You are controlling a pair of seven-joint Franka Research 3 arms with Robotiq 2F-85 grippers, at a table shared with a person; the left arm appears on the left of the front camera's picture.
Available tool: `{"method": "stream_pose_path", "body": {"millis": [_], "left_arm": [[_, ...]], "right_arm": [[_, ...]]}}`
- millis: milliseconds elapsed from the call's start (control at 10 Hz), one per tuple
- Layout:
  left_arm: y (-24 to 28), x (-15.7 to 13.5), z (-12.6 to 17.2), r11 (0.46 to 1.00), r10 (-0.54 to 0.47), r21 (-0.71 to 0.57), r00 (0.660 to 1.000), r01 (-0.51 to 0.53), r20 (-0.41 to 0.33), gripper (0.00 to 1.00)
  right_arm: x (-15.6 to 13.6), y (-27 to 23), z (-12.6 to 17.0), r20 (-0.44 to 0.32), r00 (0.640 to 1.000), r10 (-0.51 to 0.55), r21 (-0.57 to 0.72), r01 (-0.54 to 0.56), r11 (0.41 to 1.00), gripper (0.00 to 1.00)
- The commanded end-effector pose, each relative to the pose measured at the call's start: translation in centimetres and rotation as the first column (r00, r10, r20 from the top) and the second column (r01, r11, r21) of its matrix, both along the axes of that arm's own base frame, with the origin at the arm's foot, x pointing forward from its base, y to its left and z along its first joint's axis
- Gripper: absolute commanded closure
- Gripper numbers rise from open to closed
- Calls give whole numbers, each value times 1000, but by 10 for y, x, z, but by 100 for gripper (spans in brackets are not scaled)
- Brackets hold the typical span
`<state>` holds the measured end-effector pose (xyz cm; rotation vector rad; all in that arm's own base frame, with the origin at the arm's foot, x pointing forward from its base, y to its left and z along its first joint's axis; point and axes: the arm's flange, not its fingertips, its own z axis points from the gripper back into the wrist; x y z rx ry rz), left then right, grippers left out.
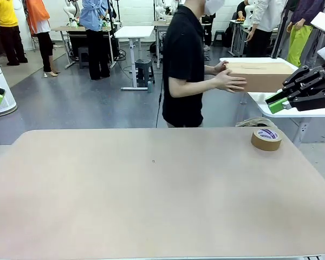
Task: Wrap the clocks to prevent damage.
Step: After the human seals the box with tape, release both hands from the side flaps of the Package Box.
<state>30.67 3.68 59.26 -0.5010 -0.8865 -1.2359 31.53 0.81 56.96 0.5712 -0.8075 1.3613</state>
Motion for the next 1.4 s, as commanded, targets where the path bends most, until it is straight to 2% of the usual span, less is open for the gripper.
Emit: {"method": "stream_pose_path", "body": {"millis": [0,100,300,400,500,600,700,800,1000,1300], "left_arm": [[-1,7,2,1000,-6,-14,997,5,-80,0],[-1,7,-3,1000,-1,-28,996,-1,-94,17],[3,14,-7,999,-2,-49,992,-4,-123,0],[7,15,-12,997,-1,-80,992,-9,-124,0],[13,19,-17,992,-25,-123,993,10,-117,0],[18,21,-20,987,-42,-159,996,28,-82,11],[24,21,-25,978,-53,-202,998,44,-41,3],[31,22,-31,965,-85,-252,996,77,-20,3],[42,19,-48,945,-101,-311,995,104,26,3],[50,18,-72,952,-55,-301,998,62,31,3]], "right_arm": [[-8,-4,-4,-47,999,-11,5,11,1000,0],[-9,-6,-6,-59,998,-4,22,5,1000,0],[-8,-9,-8,-64,998,5,66,0,998,0],[-9,-11,-9,-64,997,31,100,-25,995,0],[-9,-13,-11,-47,997,55,151,-48,987,15],[-9,-17,-12,-26,998,63,199,-56,978,5],[-10,-21,-15,-25,997,73,228,-65,972,0],[-9,-25,-20,-22,997,68,264,-60,963,0],[-10,-36,-37,21,1000,-19,301,11,954,0],[-12,-40,-54,-24,999,-37,289,43,956,0]]}}
